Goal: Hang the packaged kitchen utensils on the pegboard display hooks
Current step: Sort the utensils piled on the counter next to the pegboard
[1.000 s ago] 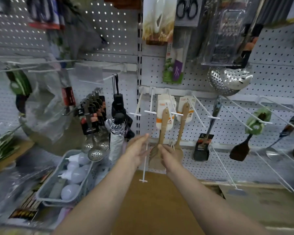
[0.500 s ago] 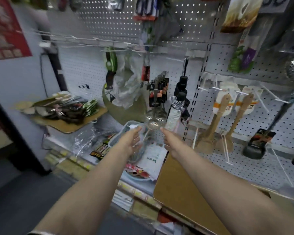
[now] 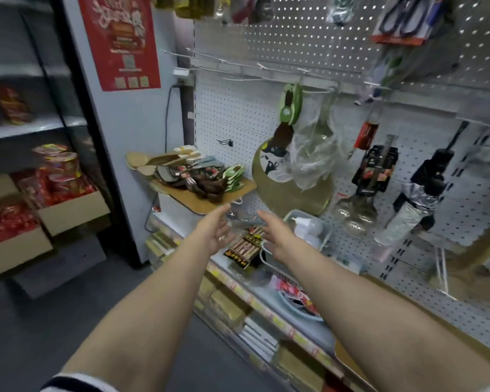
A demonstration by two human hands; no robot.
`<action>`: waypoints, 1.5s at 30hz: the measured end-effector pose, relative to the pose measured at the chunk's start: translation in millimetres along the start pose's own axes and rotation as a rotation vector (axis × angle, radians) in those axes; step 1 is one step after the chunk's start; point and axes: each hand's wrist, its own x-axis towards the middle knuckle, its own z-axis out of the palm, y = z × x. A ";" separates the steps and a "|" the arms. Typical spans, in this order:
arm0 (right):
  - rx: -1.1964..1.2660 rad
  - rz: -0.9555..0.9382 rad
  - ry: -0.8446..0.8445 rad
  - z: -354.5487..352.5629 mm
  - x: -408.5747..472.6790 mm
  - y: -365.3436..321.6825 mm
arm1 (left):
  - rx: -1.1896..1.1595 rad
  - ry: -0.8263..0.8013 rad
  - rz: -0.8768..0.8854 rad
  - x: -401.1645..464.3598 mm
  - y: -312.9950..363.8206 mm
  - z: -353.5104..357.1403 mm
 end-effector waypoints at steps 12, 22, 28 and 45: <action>-0.012 0.028 -0.021 200.6 76.6 -16.6 | 0.022 0.091 0.034 89.5 116.9 -160.0; 0.034 0.071 -0.018 288.7 188.2 -54.0 | 0.005 0.131 0.015 220.3 184.2 -207.6; 0.097 0.060 -0.075 340.4 290.9 -102.2 | 0.028 0.127 0.007 324.7 256.1 -221.5; 0.162 0.159 0.061 451.1 502.0 -156.7 | 0.241 0.008 -0.117 587.9 377.2 -231.9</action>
